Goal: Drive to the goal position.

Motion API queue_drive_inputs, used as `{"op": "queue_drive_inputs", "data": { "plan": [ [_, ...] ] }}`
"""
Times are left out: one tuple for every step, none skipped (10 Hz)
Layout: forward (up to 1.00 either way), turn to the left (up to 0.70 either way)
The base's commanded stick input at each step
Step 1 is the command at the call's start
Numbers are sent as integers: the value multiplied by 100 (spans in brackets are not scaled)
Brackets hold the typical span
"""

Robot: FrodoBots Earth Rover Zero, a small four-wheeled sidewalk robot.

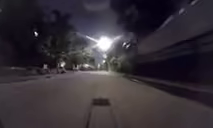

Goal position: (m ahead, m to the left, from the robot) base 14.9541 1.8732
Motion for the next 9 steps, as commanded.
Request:
{"op": "queue_drive_inputs", "data": {
  "plan": [
    [100,-21],
    [100,-33],
    [100,-40],
    [100,-40],
    [100,-40],
    [100,-28],
    [100,-20],
    [100,-16],
    [100,-15]
  ]
}}
